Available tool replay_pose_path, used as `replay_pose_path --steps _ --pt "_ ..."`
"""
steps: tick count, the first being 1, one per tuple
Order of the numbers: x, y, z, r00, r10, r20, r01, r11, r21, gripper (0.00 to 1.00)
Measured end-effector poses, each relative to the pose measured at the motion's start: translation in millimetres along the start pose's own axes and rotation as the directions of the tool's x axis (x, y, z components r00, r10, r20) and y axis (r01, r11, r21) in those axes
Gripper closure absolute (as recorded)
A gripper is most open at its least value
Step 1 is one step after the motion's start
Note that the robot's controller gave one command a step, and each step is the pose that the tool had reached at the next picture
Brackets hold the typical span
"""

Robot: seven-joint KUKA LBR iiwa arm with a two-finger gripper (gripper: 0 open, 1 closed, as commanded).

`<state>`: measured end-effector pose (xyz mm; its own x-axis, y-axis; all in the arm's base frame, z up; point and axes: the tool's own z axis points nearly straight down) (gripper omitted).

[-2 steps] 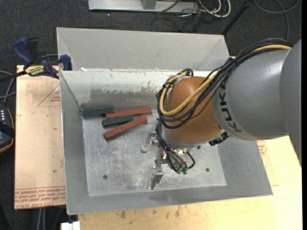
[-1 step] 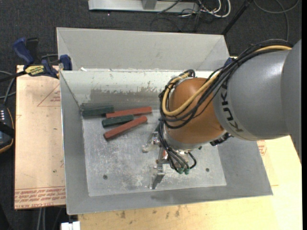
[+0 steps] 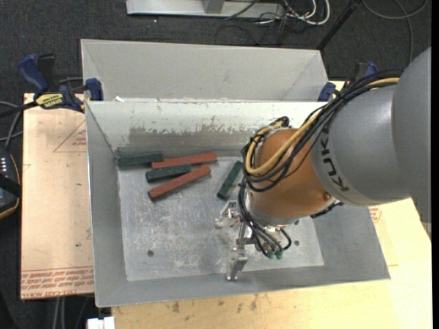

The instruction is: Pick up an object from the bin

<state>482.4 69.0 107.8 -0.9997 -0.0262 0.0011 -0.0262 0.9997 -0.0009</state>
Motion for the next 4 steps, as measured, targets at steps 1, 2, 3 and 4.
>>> replay_pose_path --steps 1,2,3,4 --pt "-23.3 -60.6 -59.5 1.0 -0.01 -0.001 0.01 1.0 -0.002 0.0" --pt "-34.4 -77.3 -65.1 0.999 -0.035 0.011 0.035 0.999 0.002 0.0" --pt "-70.4 -80.6 29.1 0.995 0.099 0.023 -0.099 0.995 -0.005 1.0" --pt "-70.4 -80.6 29.1 0.995 0.1 0.023 -0.1 0.995 -0.005 1.0"
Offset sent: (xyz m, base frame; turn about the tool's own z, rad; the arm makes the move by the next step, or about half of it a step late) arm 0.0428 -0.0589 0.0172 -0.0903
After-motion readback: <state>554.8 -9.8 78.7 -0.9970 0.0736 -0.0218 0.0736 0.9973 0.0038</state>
